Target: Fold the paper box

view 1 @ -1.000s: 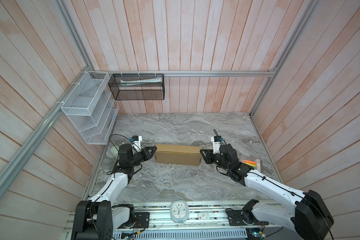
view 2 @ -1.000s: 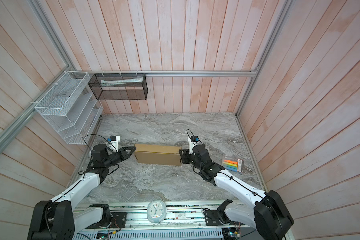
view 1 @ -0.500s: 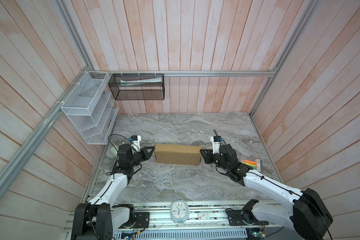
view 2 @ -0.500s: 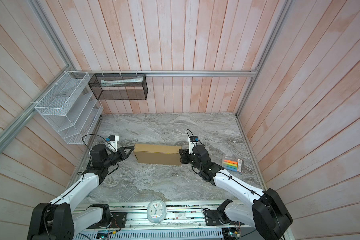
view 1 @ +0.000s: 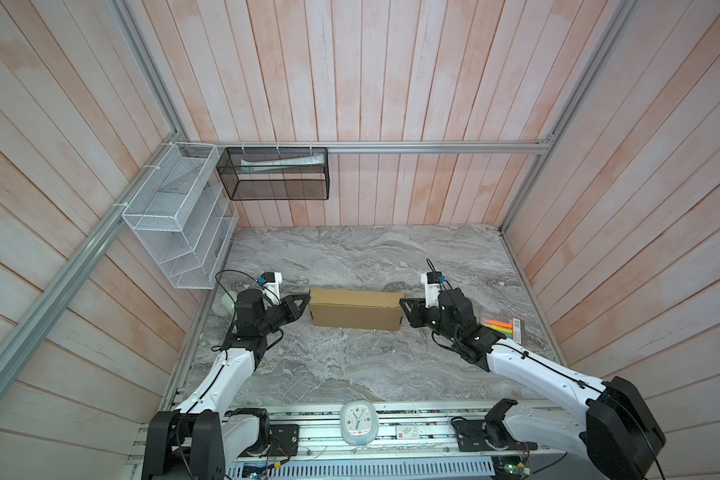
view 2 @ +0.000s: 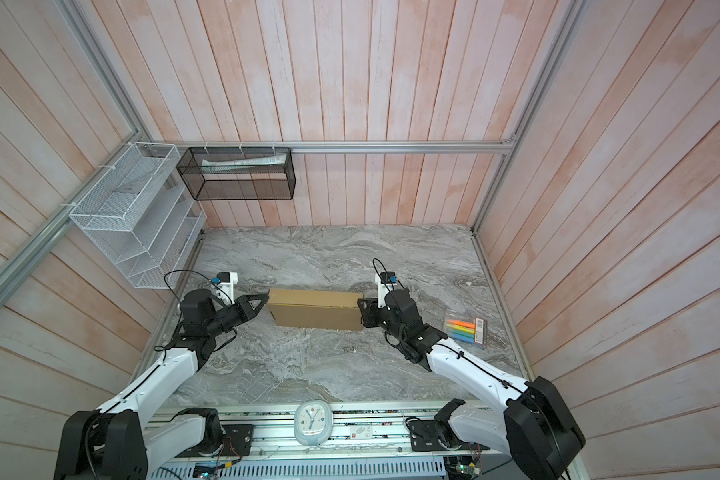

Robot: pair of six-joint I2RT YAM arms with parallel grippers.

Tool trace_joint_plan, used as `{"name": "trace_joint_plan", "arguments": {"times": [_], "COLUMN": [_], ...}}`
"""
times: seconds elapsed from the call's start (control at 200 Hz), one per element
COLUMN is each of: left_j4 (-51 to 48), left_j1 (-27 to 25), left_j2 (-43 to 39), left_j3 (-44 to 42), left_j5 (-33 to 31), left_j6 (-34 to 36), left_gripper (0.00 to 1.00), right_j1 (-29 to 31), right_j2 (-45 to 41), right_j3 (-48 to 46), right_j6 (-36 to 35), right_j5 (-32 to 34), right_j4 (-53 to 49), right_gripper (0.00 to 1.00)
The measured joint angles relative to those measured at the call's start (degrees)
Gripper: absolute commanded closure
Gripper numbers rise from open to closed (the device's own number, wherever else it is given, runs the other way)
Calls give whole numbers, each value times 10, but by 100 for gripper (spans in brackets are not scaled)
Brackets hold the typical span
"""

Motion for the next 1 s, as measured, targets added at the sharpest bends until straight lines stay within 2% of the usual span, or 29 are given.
{"name": "trace_joint_plan", "arguments": {"times": [0.53,1.0], "left_j4": [-45,-89], "left_j1": [5,10], "left_j2": [-6,-11], "left_j3": [14,49], "left_j5": [0,-6], "left_j6": [15,41], "left_gripper": [63,52], "right_j1": [-4,-10], "right_j2": [6,17], "right_j3": [59,89], "right_j6": [-37,-63], "right_j5": [7,7], "right_j4": [-67,-83], "right_gripper": [57,47]}}
